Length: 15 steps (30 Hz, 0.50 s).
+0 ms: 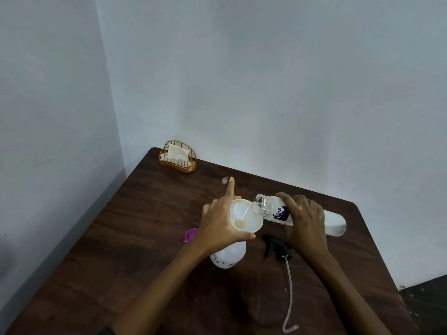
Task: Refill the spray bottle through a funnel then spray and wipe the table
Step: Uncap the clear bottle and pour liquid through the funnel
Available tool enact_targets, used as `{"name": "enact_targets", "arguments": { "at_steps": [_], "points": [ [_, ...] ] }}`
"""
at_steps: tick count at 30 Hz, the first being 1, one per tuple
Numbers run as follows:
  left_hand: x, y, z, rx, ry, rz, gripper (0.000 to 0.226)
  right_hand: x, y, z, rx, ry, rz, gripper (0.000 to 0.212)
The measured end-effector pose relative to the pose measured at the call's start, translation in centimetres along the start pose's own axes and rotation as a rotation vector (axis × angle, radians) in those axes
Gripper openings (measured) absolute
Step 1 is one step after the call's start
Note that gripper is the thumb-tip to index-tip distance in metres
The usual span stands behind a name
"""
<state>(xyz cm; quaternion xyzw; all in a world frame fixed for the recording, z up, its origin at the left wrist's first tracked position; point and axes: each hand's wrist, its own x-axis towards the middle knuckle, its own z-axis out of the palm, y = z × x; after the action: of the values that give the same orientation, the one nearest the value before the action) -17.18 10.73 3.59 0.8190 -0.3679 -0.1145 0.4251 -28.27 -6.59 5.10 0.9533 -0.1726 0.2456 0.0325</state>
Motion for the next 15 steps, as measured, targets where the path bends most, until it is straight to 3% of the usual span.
{"name": "enact_targets", "arguments": {
  "at_steps": [15],
  "points": [
    [-0.01, 0.19, 0.17, 0.004, 0.001, -0.004, 0.132, 0.16, 0.03, -0.50, 0.001, -0.014, 0.002, 0.081]
  ]
}}
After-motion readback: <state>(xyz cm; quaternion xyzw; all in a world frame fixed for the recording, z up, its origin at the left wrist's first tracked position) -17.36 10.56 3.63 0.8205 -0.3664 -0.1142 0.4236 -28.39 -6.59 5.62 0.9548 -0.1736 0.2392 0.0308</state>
